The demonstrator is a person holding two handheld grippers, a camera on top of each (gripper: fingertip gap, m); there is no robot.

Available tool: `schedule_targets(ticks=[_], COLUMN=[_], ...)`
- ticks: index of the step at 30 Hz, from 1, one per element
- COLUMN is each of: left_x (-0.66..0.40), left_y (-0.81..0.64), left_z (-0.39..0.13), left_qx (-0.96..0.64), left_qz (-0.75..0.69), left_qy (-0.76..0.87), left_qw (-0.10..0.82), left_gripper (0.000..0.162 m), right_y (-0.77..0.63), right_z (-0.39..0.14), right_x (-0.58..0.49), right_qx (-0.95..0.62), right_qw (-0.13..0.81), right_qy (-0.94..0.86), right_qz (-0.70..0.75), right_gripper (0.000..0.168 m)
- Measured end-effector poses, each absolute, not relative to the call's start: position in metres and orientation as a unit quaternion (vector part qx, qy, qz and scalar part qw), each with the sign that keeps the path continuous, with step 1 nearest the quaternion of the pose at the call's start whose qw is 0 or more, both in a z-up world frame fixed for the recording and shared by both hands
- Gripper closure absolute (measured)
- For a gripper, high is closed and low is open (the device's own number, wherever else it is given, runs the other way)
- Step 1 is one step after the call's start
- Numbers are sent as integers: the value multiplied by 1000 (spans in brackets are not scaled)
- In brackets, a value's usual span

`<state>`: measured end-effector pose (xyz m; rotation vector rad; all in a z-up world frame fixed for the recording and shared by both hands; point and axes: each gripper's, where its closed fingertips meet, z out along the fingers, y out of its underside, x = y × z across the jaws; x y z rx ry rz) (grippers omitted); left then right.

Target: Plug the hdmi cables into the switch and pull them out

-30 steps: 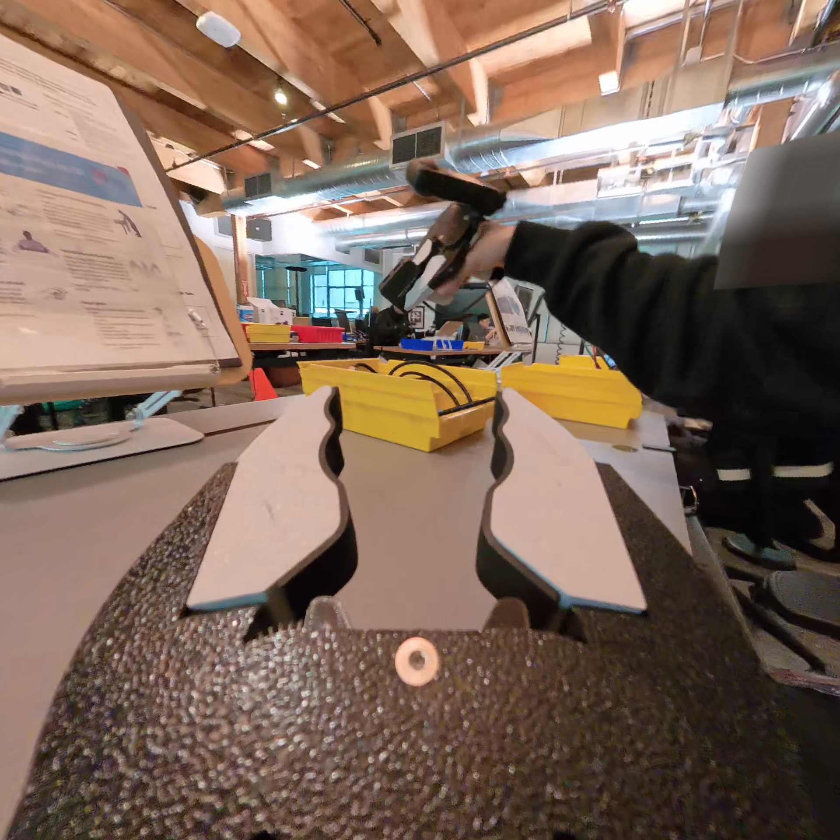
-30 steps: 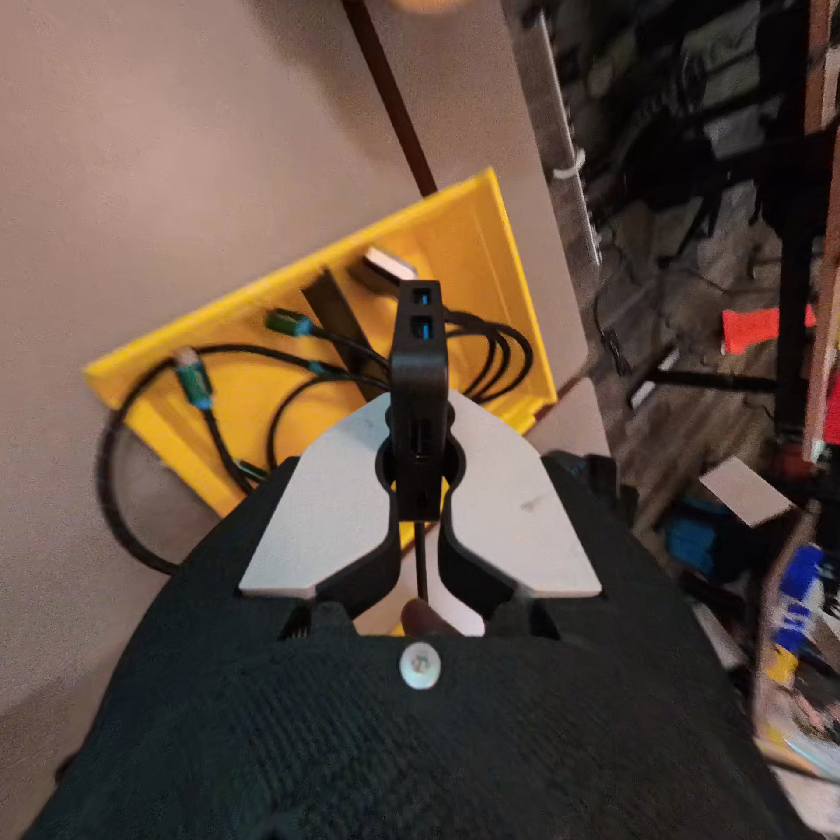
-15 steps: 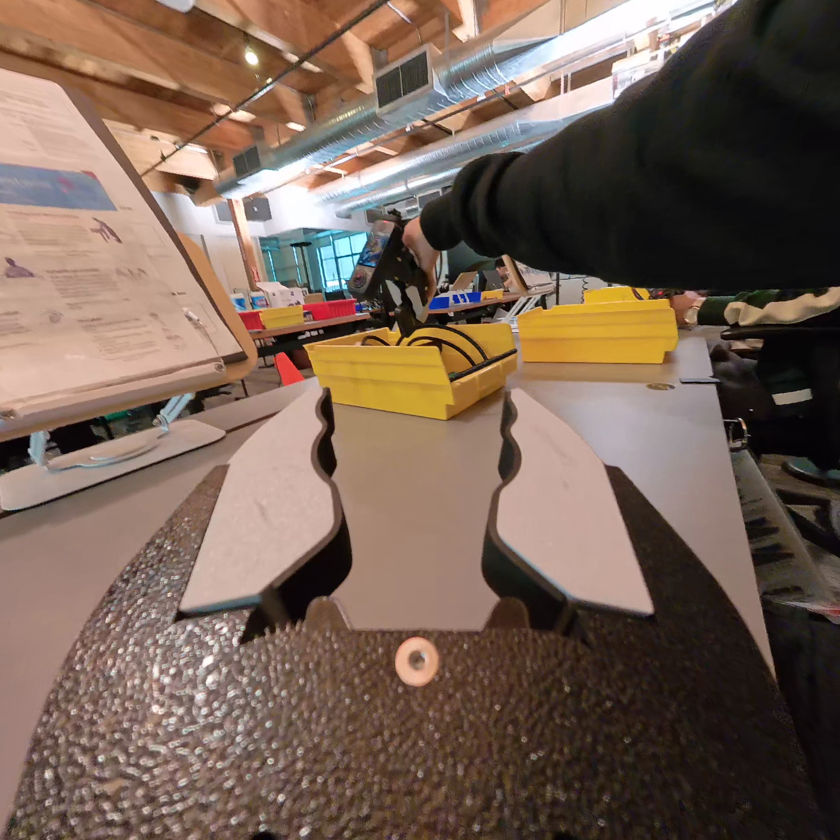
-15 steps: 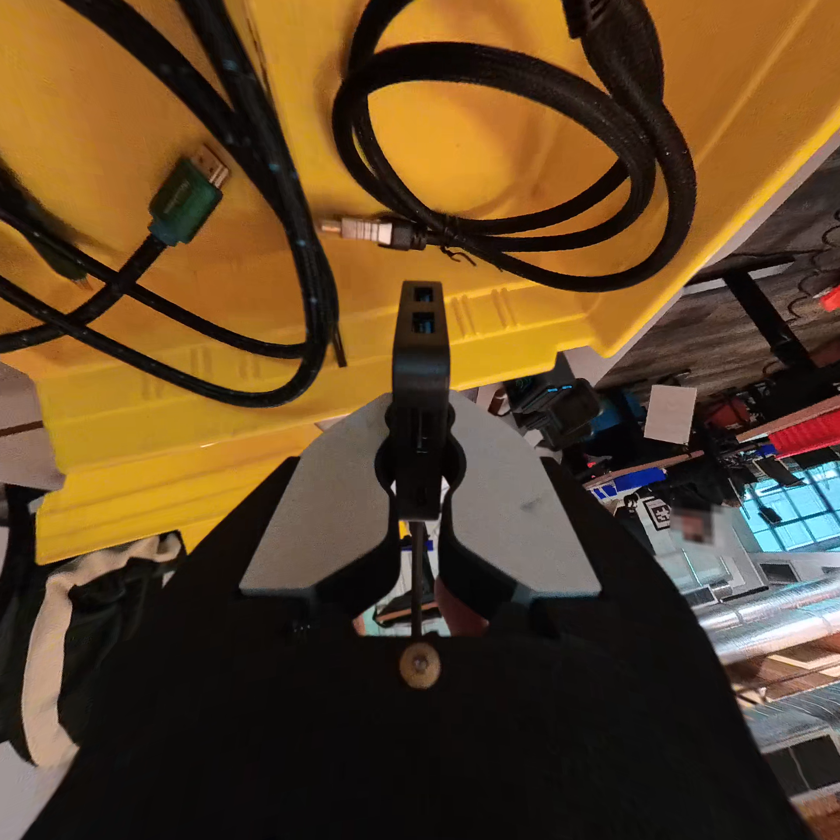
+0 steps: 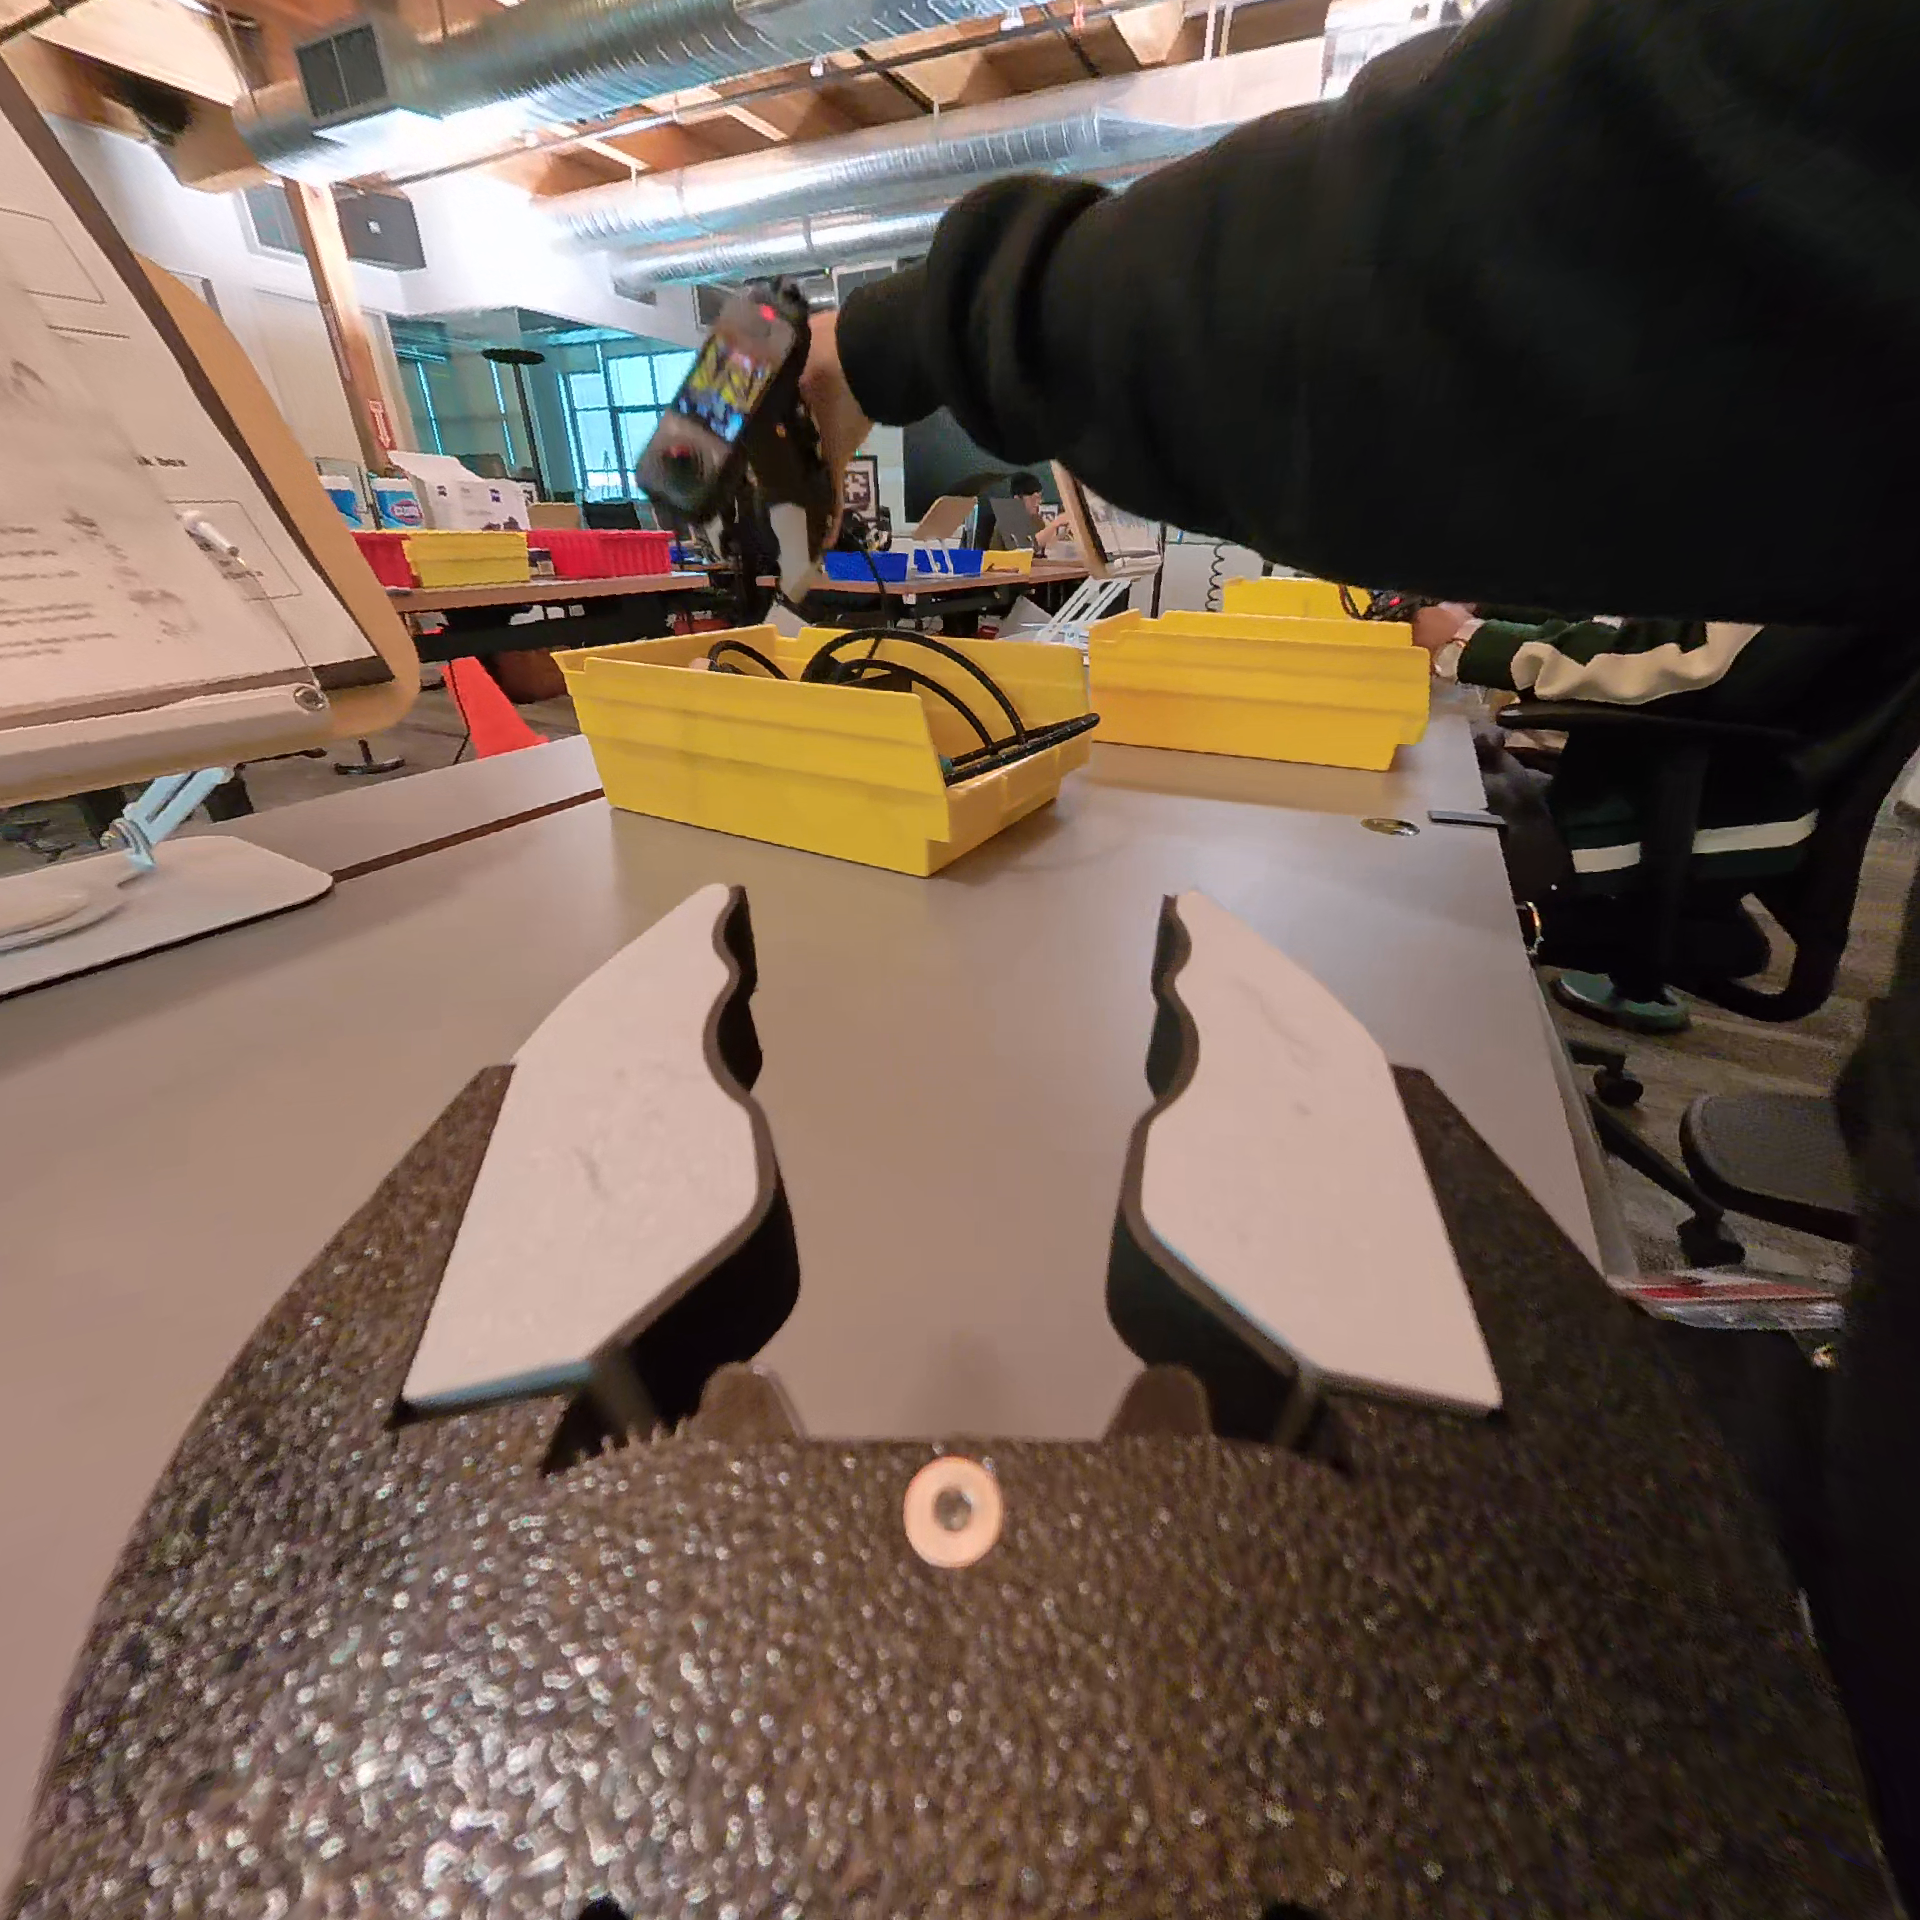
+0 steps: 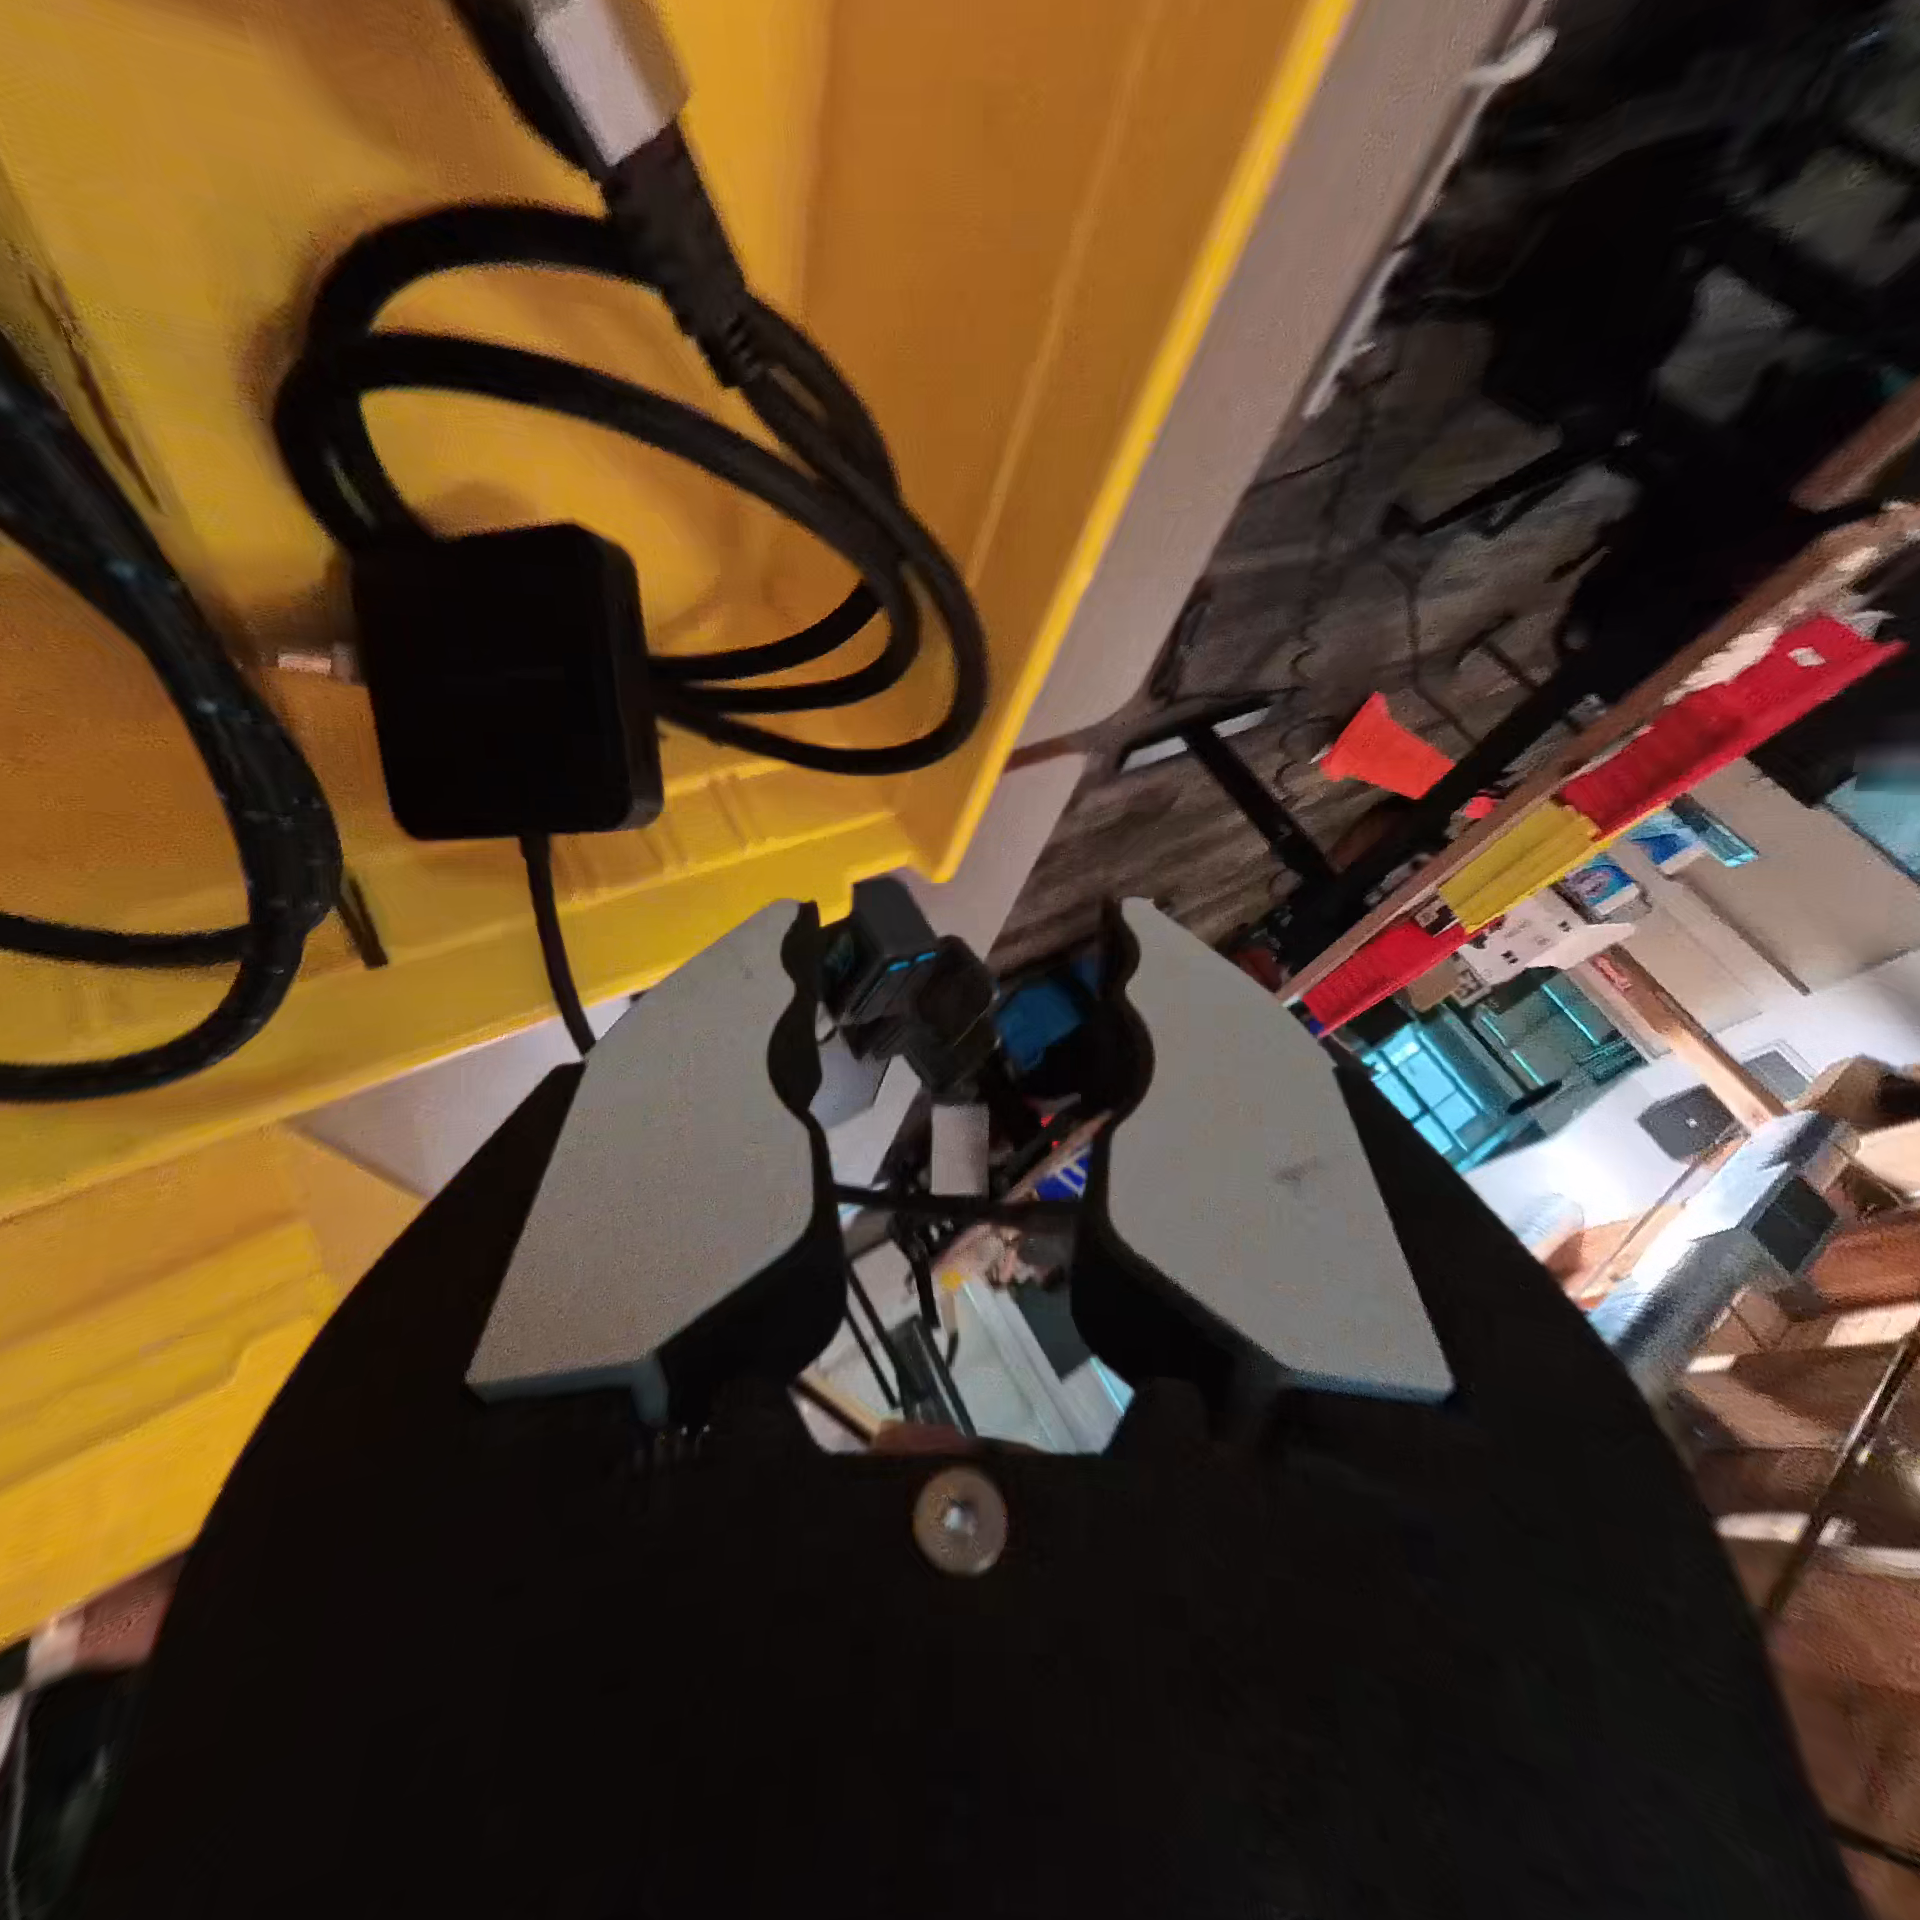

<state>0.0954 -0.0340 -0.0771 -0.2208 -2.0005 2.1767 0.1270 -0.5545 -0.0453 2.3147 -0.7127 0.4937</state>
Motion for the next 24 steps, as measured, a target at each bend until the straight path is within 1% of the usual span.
schedule_targets(ticks=[3,5,7,8,9,11,13,15,17,20,22,24], left_x=[93,94,95,96,96,96,93,88,82,72,68,65], left_y=[-37,-37,-37,-39,-40,-47,-57,-71,-88,-122,-149,-179], left_z=[-80,-80,-81,-82,-84,-90,-99,-108,-111,-103,-93,-80], left_qx=[-81,-78,-74,-70,-69,-68,-75,-85,-91,-89,-70,-38], left_qz=[724,724,722,718,713,695,669,640,623,612,606,609], left_qy=[-680,-681,-684,-689,-695,-714,-737,-761,-774,-782,-788,-787], left_qw=[83,76,69,65,63,58,60,65,69,80,84,96], left_gripper=[89,89,90,91,91,93,91,91,90,89,87,85], right_y=[-538,-535,-522,-507,-486,-426,-366,-327,-307,-303,-311,-324], right_z=[-7,21,37,42,40,23,3,-11,-30,-52,-56,-47], right_x=[132,118,87,71,57,31,6,-23,-49,-74,-84,-98], right_qx=[866,832,785,754,727,688,644,584,524,465,460,415], right_qw=[268,267,258,234,188,46,-93,-170,-206,-221,-205,-186], right_qy=[-321,-361,-432,-470,-503,-538,-540,-542,-574,-618,-641,-657], right_qz=[275,326,361,395,429,484,535,580,594,594,579,601], right_gripper=[119,120,113,112,113,114,109,103,97,91,82,85])
